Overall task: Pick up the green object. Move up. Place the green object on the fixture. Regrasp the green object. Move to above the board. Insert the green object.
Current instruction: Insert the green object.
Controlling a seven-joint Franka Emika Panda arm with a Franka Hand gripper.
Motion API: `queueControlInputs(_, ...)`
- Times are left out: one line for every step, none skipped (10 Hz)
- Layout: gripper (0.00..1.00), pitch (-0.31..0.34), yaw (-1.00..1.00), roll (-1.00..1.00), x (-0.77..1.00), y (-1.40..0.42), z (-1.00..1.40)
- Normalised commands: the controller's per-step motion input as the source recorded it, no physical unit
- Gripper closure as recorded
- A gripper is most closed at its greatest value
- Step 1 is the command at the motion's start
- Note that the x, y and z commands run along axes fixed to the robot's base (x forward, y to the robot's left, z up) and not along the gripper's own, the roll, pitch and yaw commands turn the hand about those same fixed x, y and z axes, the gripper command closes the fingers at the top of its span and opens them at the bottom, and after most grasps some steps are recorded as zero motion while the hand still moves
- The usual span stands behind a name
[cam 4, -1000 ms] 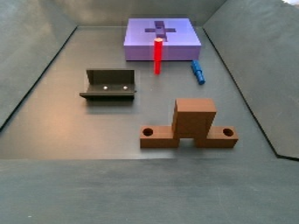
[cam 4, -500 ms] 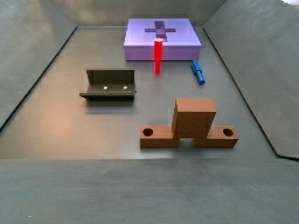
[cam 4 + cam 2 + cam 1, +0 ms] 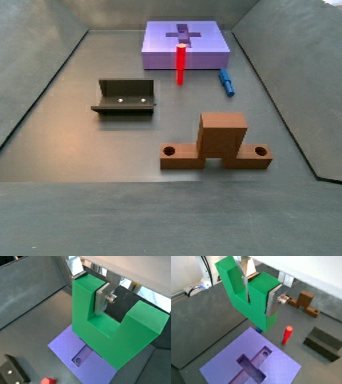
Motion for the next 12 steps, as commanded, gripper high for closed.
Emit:
queueControlInputs(1.0, 0.0, 0.0, -0.46, 0.09, 0.0, -0.17)
queueControlInputs(1.0, 0.0, 0.0, -0.5, 0.05, -0.12, 0.0)
queueControlInputs(1.0, 0.0, 0.0, -0.5, 0.05, -0.17, 0.0)
queueControlInputs(1.0, 0.0, 0.0, -0.5, 0.07, -0.1, 0.0)
queueControlInputs(1.0, 0.0, 0.0, -0.5, 0.07, -0.07, -0.04)
queueControlInputs(1.0, 0.0, 0.0, -0.49, 0.06, -0.01, -0.11)
queueControlInputs(1.0, 0.0, -0.01, -0.45, 0.05, 0.0, -0.2)
queueControlInputs(1.0, 0.0, -0.05, -0.4, 0.03, 0.03, -0.35)
queueControlInputs(1.0, 0.0, -0.05, -0.3, 0.01, 0.16, -0.57)
queueControlInputs(1.0, -0.017, -0.04, -0.19, 0.0, 0.14, -0.8)
queueControlInputs(1.0, -0.044, -0.05, -0.13, 0.0, 0.08, -0.89)
queueControlInputs(1.0, -0.076, -0.05, -0.07, 0.0, 0.0, -0.72)
